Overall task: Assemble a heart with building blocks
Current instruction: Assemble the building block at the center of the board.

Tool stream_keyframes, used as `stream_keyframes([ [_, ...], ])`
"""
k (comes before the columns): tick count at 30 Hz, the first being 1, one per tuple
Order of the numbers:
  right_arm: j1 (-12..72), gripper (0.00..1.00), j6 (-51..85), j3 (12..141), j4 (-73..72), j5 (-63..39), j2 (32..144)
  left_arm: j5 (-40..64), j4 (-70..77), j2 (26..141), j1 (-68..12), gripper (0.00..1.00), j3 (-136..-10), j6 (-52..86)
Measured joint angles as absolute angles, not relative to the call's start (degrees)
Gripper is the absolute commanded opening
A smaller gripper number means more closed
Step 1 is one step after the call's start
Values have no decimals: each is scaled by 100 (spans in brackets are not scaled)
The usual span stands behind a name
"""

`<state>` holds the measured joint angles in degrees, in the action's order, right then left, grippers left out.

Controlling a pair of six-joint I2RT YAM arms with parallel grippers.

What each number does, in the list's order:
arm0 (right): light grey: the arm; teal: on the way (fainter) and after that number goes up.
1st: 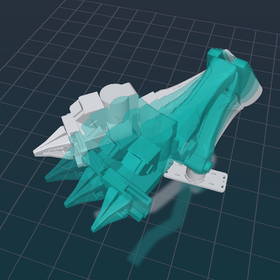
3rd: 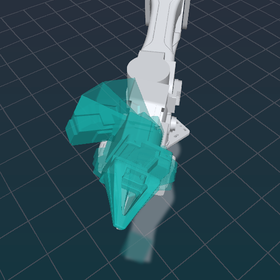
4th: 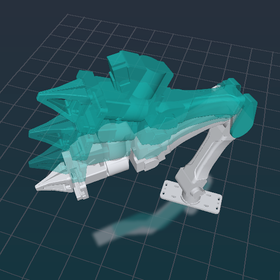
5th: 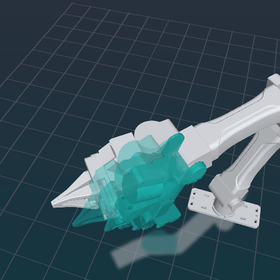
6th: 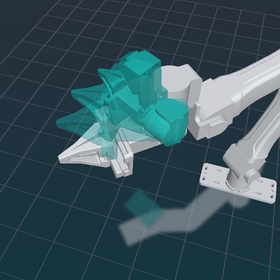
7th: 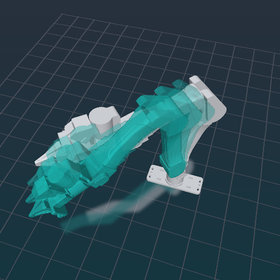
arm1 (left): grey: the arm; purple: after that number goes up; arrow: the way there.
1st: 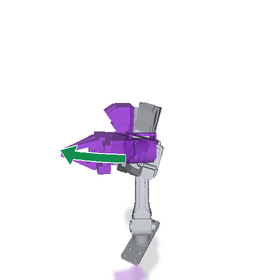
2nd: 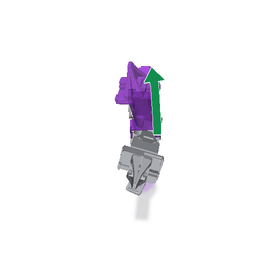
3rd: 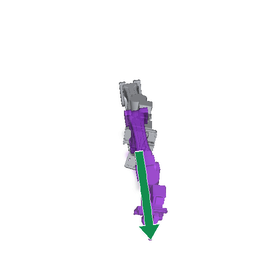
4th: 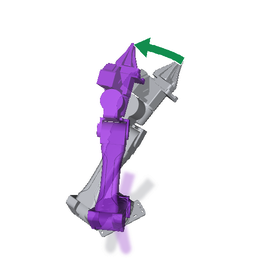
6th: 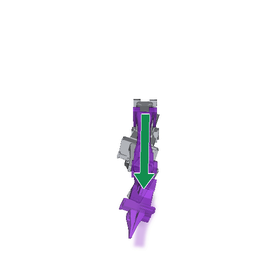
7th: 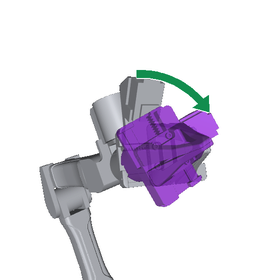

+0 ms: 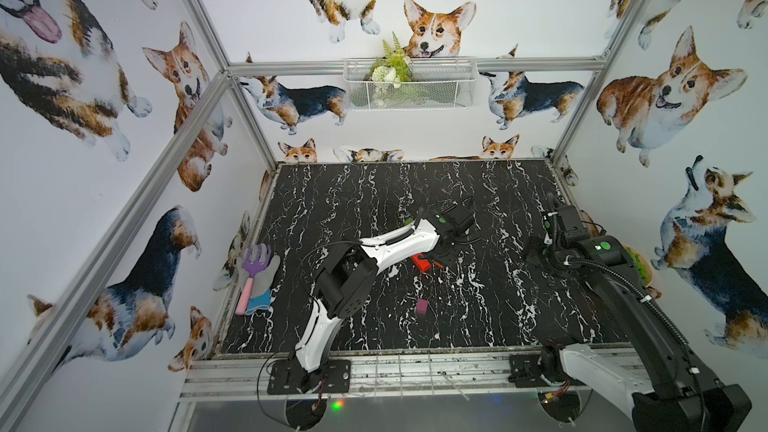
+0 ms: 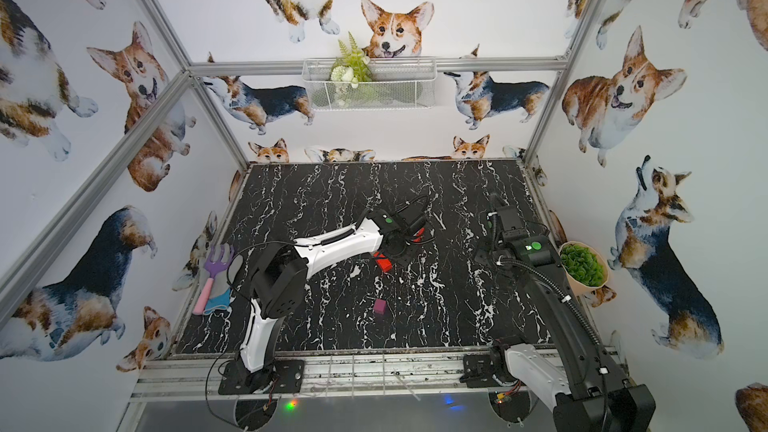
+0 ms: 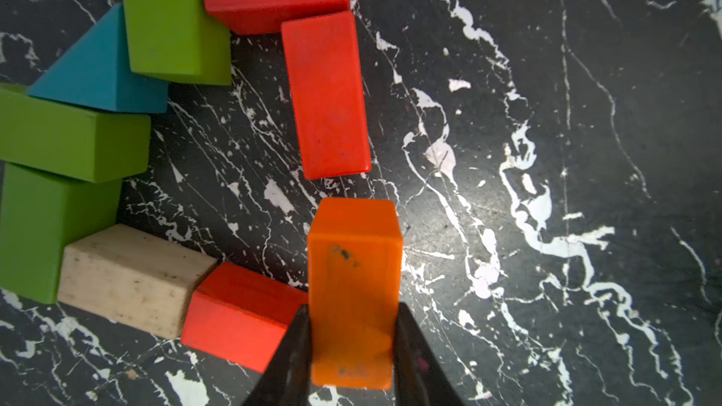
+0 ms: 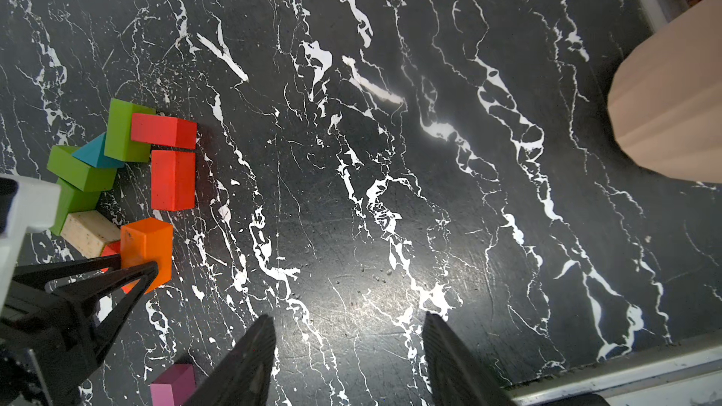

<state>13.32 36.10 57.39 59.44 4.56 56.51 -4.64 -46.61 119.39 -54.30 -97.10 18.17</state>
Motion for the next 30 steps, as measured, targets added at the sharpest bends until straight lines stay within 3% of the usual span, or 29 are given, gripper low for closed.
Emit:
stream_keyframes([
  [30, 1299, 64, 3583, 5739, 6018, 471, 5621, -473, -4845, 12446, -5428, 17, -10001, 2552],
])
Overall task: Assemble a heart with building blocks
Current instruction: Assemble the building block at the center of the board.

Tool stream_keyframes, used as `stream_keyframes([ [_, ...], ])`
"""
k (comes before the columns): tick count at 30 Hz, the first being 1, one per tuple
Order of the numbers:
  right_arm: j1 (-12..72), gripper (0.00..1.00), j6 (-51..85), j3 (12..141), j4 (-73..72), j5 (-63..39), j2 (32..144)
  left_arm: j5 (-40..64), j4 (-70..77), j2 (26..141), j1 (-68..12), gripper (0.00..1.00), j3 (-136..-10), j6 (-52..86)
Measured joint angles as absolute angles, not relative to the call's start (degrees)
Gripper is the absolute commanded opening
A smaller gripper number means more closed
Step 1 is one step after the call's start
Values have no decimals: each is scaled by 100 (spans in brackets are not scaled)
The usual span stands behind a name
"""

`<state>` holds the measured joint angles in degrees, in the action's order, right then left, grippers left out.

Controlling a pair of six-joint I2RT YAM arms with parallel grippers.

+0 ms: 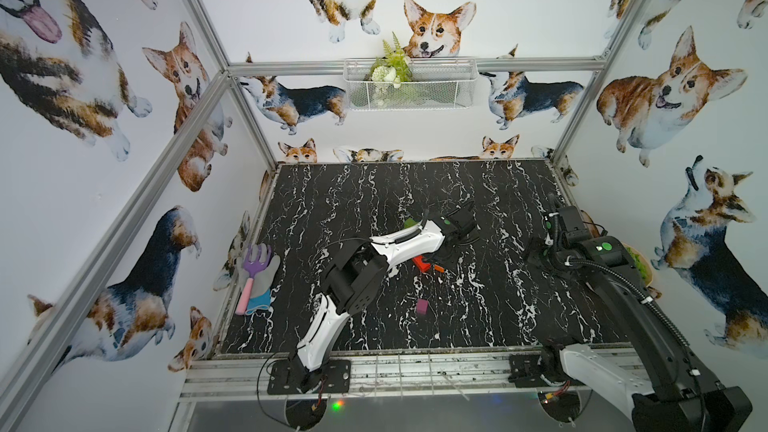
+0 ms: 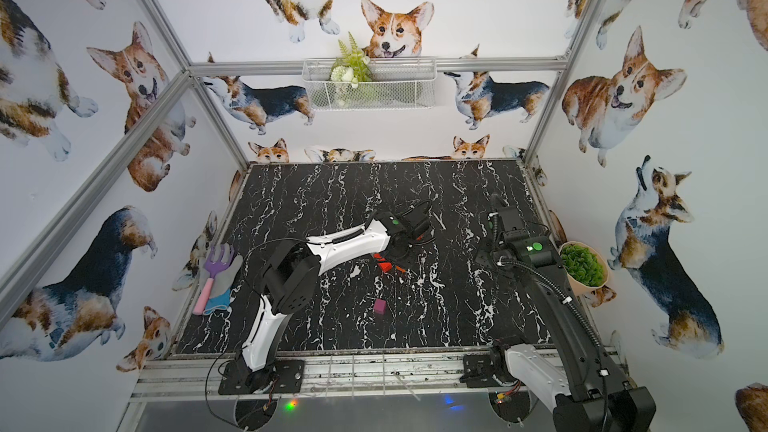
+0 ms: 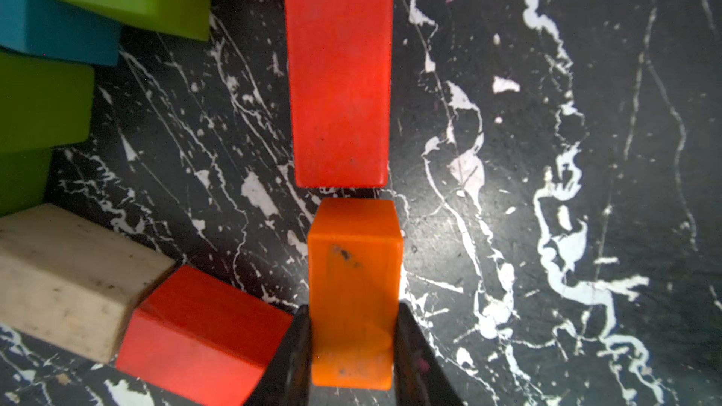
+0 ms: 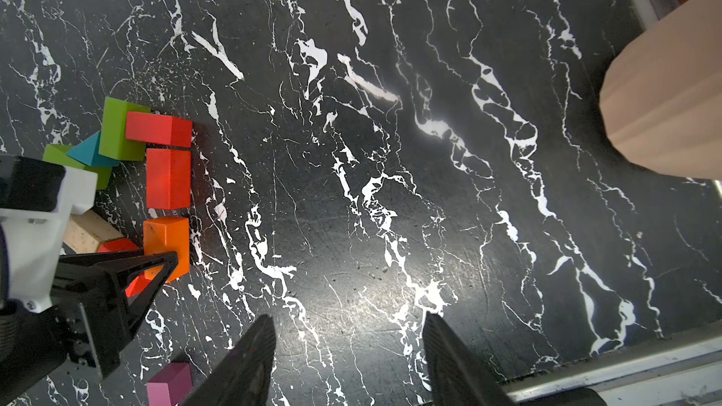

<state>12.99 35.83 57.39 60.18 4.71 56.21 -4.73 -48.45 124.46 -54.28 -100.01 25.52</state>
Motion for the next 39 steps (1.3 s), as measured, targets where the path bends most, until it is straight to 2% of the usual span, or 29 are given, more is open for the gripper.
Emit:
stream_keyframes([
  [29, 1238, 64, 3533, 5732, 6020, 458, 5594, -552, -5006, 12667, -5402, 23, -10250, 2600],
  [34, 1238, 64, 3476, 5732, 6020, 456, 5594, -556, -5006, 12667, -5402, 36, -10250, 2615],
  [39, 1236, 64, 3476, 5728, 6020, 456, 5579, -576, -5006, 12680, -5391, 43, -10276, 2617],
])
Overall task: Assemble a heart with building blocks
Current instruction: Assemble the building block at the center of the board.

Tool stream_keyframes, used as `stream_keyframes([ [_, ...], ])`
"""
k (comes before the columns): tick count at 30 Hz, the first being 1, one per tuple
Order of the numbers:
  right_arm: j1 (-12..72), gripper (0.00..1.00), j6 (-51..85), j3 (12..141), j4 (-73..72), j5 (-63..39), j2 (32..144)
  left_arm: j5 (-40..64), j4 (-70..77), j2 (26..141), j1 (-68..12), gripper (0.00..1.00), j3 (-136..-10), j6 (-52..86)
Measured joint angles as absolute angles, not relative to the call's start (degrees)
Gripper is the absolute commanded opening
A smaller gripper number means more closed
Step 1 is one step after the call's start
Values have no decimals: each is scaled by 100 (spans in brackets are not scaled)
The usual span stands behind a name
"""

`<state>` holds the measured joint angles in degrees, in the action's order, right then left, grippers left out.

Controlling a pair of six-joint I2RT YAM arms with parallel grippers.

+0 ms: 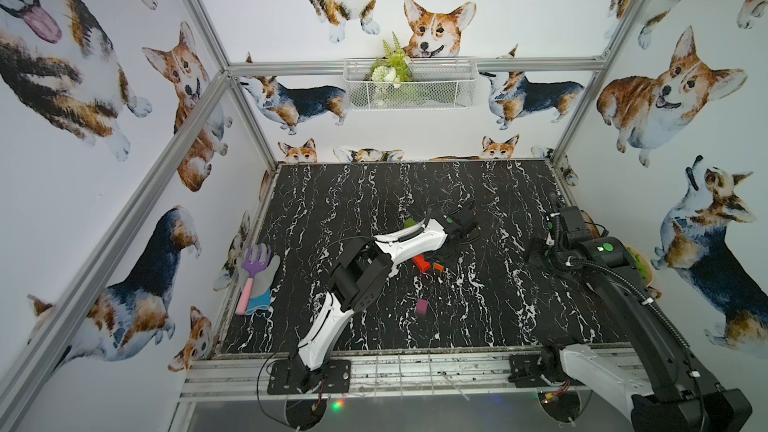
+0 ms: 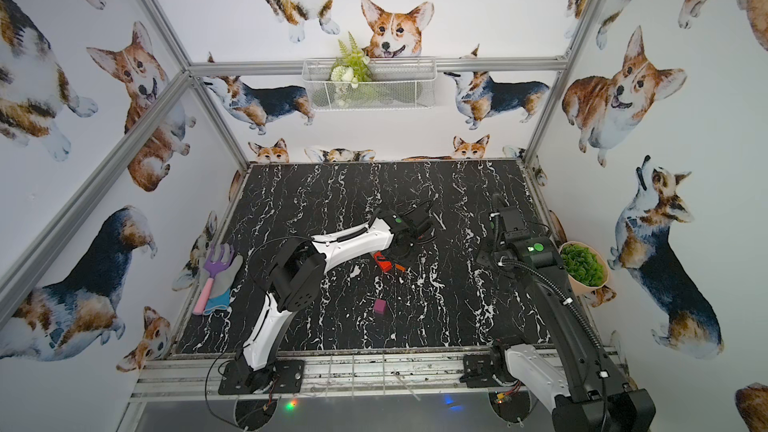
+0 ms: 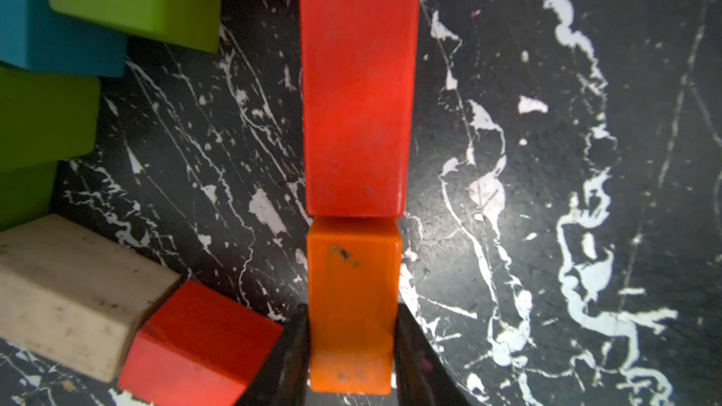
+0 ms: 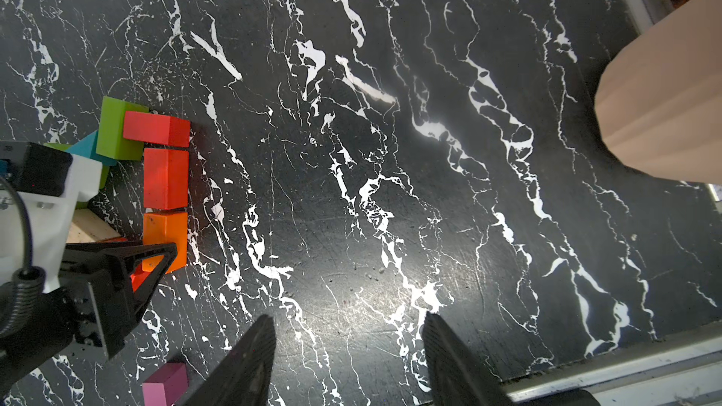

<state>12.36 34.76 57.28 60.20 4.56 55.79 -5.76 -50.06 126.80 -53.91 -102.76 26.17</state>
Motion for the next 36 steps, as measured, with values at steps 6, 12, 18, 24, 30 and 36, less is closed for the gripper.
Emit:
stream_keyframes([
  [6, 1234, 66, 3474, 5728, 6020, 451, 5579, -589, -5037, 12599, -5376, 53, -10304, 2657],
  [12, 1234, 69, 3463, 5728, 6020, 427, 5577, -589, -5065, 12167, -5376, 55, -10269, 2659],
  [18, 1234, 71, 3461, 5673, 5992, 287, 5553, -668, -5159, 11076, -5369, 57, -9736, 2729],
  [24, 1304, 71, 3441, 5647, 5927, 152, 5629, -733, -4875, 9432, -5264, 58, -8141, 2989],
  [30, 2014, 71, 3551, 5647, 5852, 263, 5863, -401, -4318, 8036, -5590, 45, -6184, 3444],
  [36, 2143, 71, 3723, 5621, 5741, 329, 6003, 14, -3715, 7708, -6281, 28, -4930, 4136],
])
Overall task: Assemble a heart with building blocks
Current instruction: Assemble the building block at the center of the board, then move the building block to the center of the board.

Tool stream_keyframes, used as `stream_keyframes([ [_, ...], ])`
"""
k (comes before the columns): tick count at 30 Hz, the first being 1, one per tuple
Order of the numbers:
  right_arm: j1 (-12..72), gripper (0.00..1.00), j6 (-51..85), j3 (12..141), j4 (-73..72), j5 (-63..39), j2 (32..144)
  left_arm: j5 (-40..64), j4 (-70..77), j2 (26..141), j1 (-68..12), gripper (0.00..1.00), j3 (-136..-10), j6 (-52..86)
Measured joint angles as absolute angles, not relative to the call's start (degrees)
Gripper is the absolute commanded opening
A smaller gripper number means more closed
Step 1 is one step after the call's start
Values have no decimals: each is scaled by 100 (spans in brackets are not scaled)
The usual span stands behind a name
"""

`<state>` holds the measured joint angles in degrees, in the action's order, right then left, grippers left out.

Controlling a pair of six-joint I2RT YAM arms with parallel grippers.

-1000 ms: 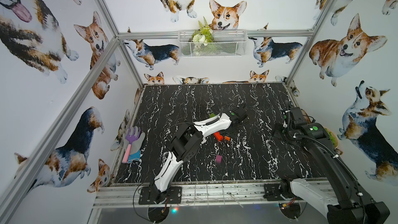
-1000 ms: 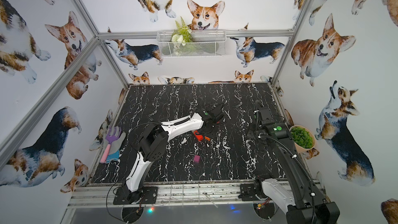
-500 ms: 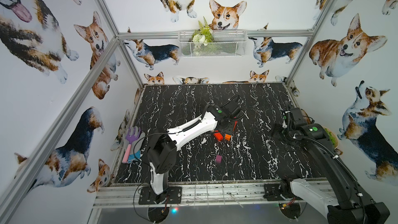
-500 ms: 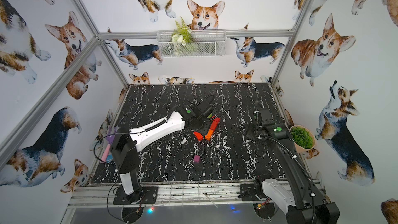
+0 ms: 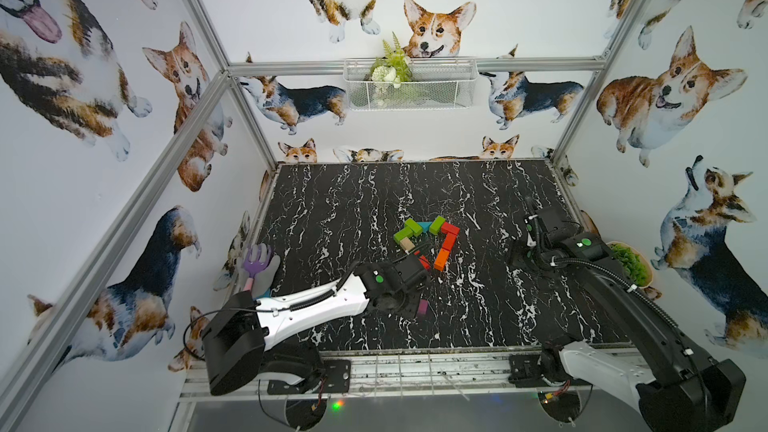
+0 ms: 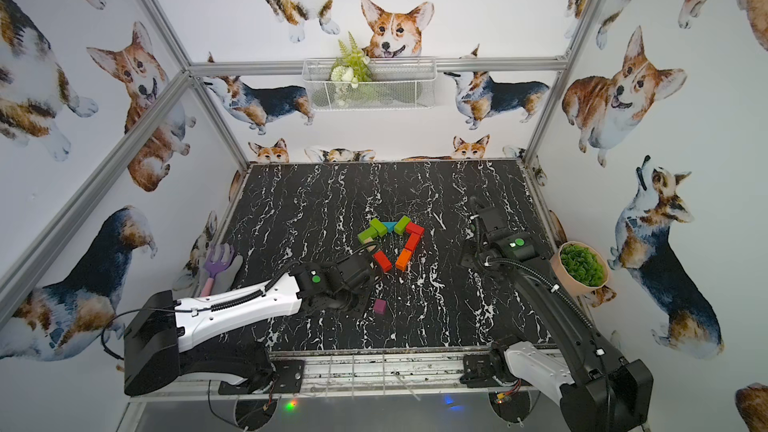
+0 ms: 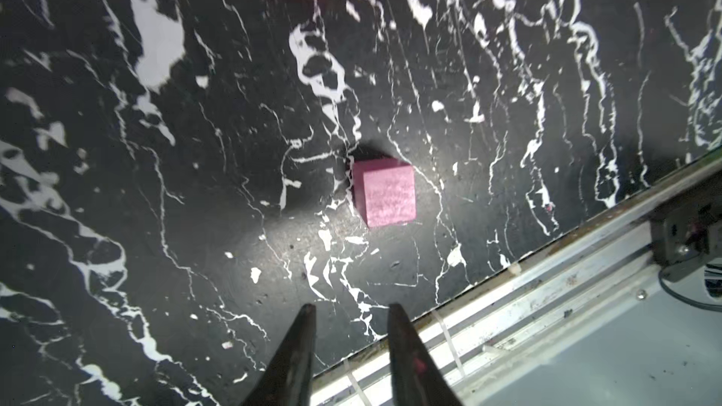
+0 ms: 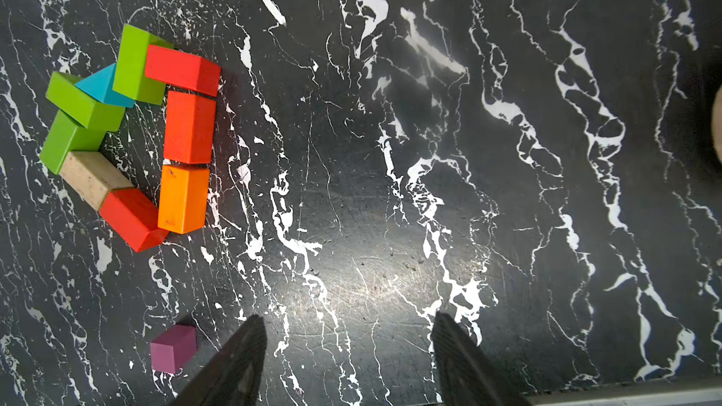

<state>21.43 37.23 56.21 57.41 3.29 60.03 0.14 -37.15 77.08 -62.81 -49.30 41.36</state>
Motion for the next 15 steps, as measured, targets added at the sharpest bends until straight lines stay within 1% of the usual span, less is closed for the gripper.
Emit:
stream_keyframes([
  [3, 2150, 71, 3734, 5655, 5732, 357, 6040, 239, -3542, 7813, -6565, 47, -4569, 4386],
  [4, 2150, 71, 3736, 5671, 5725, 390, 6045, 287, -3479, 7894, -6615, 48, -4504, 4451],
  [6, 2150, 70, 3736, 5675, 5725, 414, 6051, 285, -3297, 8088, -6639, 47, -4480, 4528],
  [8, 2150, 70, 3736, 5675, 5725, 436, 6055, 346, -3179, 8403, -6657, 43, -4569, 4534],
  [11, 2150, 70, 3736, 5675, 5725, 443, 6055, 351, -3059, 8842, -6665, 39, -4836, 4491],
  [13, 2150, 70, 3736, 5680, 5732, 456, 6042, 272, -2965, 9240, -6659, 35, -5137, 4375],
  [15, 2150, 71, 3734, 5712, 5752, 473, 6012, 180, -2864, 9513, -6595, 32, -5297, 4296],
])
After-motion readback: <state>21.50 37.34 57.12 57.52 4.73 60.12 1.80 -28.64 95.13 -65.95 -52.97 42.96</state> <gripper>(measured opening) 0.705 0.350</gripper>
